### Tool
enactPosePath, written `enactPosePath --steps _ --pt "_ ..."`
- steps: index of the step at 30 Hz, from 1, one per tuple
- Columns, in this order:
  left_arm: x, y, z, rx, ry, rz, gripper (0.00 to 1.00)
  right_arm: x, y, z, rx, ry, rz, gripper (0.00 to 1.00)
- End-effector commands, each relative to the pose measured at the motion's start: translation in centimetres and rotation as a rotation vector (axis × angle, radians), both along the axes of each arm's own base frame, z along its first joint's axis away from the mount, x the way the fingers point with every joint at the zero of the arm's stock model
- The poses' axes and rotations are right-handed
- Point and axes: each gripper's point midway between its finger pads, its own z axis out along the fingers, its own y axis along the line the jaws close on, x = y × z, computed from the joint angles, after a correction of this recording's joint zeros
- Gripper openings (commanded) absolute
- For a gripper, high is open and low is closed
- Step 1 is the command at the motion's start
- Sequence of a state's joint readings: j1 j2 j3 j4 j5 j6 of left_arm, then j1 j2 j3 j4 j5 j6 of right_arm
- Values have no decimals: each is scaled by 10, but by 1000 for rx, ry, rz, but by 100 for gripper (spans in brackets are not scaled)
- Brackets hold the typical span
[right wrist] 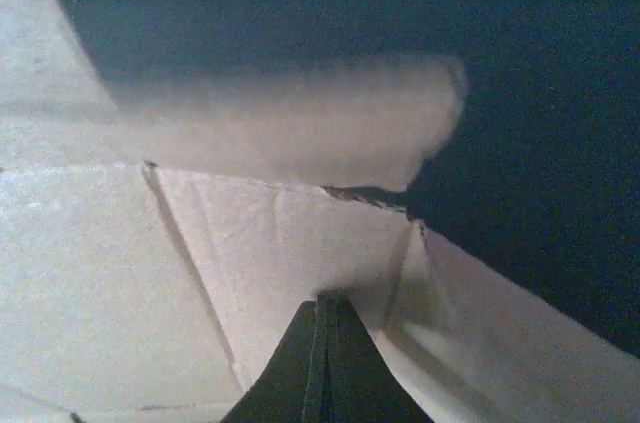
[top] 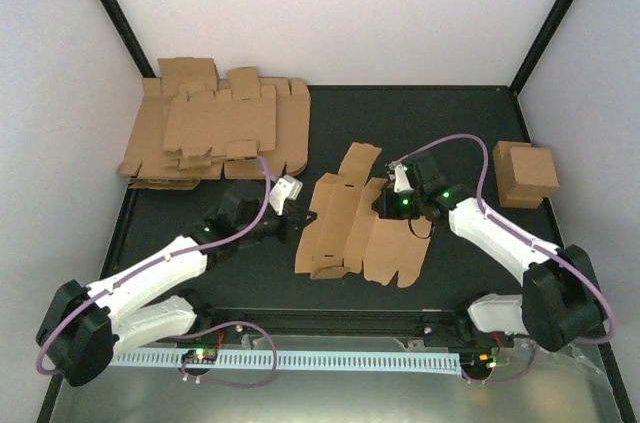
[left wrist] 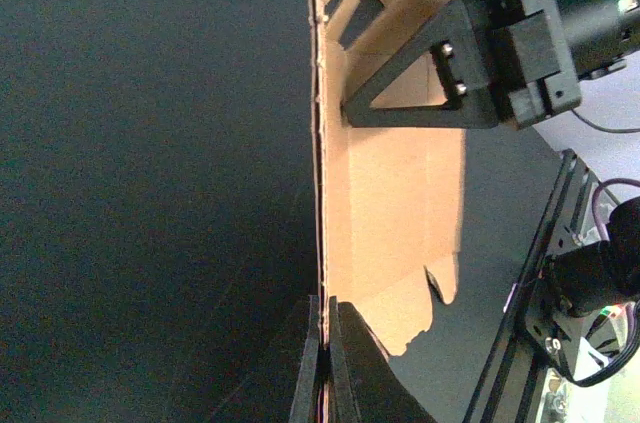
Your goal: Fold the paper box
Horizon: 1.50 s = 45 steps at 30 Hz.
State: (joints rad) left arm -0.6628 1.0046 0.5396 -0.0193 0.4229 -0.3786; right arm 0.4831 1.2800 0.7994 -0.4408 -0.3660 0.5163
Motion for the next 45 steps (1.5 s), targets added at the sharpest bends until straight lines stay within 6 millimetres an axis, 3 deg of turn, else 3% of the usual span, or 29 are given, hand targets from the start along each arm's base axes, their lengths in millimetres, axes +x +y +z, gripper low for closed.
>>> enactPosePath --steps 1,6,14,18,23,30,34,39,45 --pt "3 -11 8 -43 5 -24 2 21 2 0 13 -75 -63 2" --pt "6 -18 -7 -36 89 -29 2 32 3 -12 0 -77 -86 2" --pt "23 -15 -39 38 229 85 2 13 -1 -4 6 -93 -32 2" --pt "28 -15 -59 53 303 120 2 -19 25 13 59 -117 143 2" --pt "33 -19 -68 57 336 123 2 -75 60 28 134 -190 338 2" --pt "35 -19 -66 18 428 146 2 -133 87 18 201 -214 456 2" --pt "32 -24 -54 -75 505 117 2 -160 106 18 201 -270 532 2" --pt "30 -25 -41 -134 554 102 2 -176 123 22 186 -373 603 2" --pt "28 -25 -37 -166 595 87 2 -174 131 -1 101 -390 636 2"
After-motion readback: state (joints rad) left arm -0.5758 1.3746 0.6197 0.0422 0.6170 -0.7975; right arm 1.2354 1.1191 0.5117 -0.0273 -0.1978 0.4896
